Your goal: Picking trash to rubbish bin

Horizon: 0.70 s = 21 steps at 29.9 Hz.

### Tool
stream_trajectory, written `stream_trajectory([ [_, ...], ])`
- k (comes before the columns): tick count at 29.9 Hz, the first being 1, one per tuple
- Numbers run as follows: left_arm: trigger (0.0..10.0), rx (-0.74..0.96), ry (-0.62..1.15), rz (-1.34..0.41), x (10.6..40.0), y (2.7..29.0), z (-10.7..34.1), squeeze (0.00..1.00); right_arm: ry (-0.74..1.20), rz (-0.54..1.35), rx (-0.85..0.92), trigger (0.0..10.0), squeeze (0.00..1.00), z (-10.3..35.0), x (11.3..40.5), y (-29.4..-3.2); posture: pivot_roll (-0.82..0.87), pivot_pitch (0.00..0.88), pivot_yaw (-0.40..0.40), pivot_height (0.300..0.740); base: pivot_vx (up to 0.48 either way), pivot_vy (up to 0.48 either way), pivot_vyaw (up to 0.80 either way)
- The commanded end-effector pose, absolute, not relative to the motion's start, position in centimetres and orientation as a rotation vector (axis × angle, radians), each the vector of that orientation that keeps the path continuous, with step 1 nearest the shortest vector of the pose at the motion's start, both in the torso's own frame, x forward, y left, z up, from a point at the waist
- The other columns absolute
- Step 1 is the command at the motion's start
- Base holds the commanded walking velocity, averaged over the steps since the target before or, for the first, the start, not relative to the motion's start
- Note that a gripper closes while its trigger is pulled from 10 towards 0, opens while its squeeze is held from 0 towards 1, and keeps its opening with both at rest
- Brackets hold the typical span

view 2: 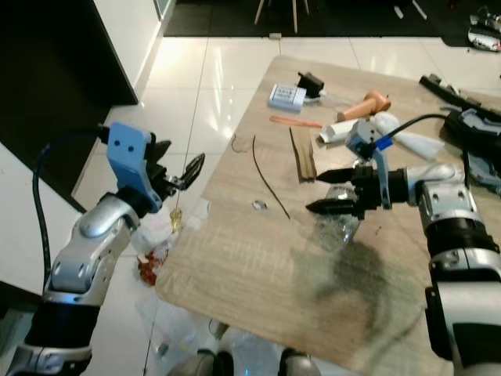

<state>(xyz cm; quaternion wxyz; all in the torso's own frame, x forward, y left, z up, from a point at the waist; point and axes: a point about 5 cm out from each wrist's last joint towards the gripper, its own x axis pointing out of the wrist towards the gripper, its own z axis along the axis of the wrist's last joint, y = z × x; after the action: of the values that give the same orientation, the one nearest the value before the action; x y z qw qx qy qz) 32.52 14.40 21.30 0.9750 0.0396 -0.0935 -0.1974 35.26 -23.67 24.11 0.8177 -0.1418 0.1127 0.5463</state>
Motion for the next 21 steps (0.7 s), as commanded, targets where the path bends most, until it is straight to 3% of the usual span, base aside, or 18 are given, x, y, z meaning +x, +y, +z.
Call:
stream_trajectory([
  [1, 10.0, 0.069, -0.179, -0.404, 32.5, 14.3, 20.8, 0.03, 0.199, 1.14, -0.295, 10.0, 0.0, 24.8, 35.1, -24.1, 0.0, 0.187, 0.052, 0.74, 0.0, 0.0, 0.0],
  [4, 10.0, 0.07, -0.189, -0.398, 32.6, 14.3, 20.9, 0.02, -0.012, 1.071, -0.253, 10.0, 0.0, 28.0, 35.3, -24.1, -0.01, 0.186, 0.05, 0.74, 0.0, 0.0, 0.0],
  [6, 10.0, 0.069, -0.191, -0.397, 32.7, 14.3, 21.0, 0.02, -0.044, 1.065, -0.27, 10.0, 0.0, 28.6, 35.2, -24.2, -0.01, 0.185, 0.05, 0.74, 0.0, 0.0, 0.0],
  [9, 10.0, 0.066, -0.193, -0.401, 32.7, 14.3, 21.0, 0.02, -0.01, 1.098, -0.298, 10.0, 0.0, 28.5, 34.6, -24.7, -0.02, 0.184, 0.048, 0.74, 0.0, 0.0, 0.0],
  [11, 10.0, 0.065, -0.193, -0.412, 32.6, 14.2, 20.9, 0.03, 0.161, 1.176, -0.325, 10.0, 0.0, 27.1, 33.3, -25.8, -0.02, 0.183, 0.044, 0.74, 0.0, 0.0, 0.0],
  [13, 10.0, 0.066, -0.192, -0.413, 32.6, 14.2, 20.9, 0.03, 0.18, 1.18, -0.327, 10.0, 0.0, 26.9, 33.2, -25.9, -0.02, 0.183, 0.044, 0.74, 0.0, 0.0, 0.0],
  [14, 10.0, 0.066, -0.191, -0.414, 32.6, 14.2, 20.8, 0.02, 0.175, 1.152, -0.311, 10.0, 0.07, 27.0, 33.3, -26.0, -0.03, 0.181, 0.041, 0.74, 0.0, 0.0, 0.0],
  [17, 10.0, 0.068, -0.189, -0.41, 32.6, 14.3, 20.8, 0.02, 0.096, 0.845, -0.271, 10.0, 0.05, 27.8, 35.3, -26.2, -0.03, 0.183, 0.041, 0.74, 0.0, 0.0, 0.0],
  [18, 10.0, 0.068, -0.189, -0.41, 32.6, 14.3, 20.8, 0.02, 0.096, 0.845, -0.271, 10.0, 0.05, 27.8, 35.3, -26.2, -0.03, 0.183, 0.041, 0.74, 0.0, 0.0, 0.0],
  [21, 10.0, 0.067, -0.186, -0.414, 32.6, 14.1, 20.6, 0.03, -0.03, 0.382, -0.114, 10.0, 0.02, 29.2, 37.9, -26.9, -0.03, 0.184, 0.049, 0.74, 0.0, 0.0, 0.0],
])
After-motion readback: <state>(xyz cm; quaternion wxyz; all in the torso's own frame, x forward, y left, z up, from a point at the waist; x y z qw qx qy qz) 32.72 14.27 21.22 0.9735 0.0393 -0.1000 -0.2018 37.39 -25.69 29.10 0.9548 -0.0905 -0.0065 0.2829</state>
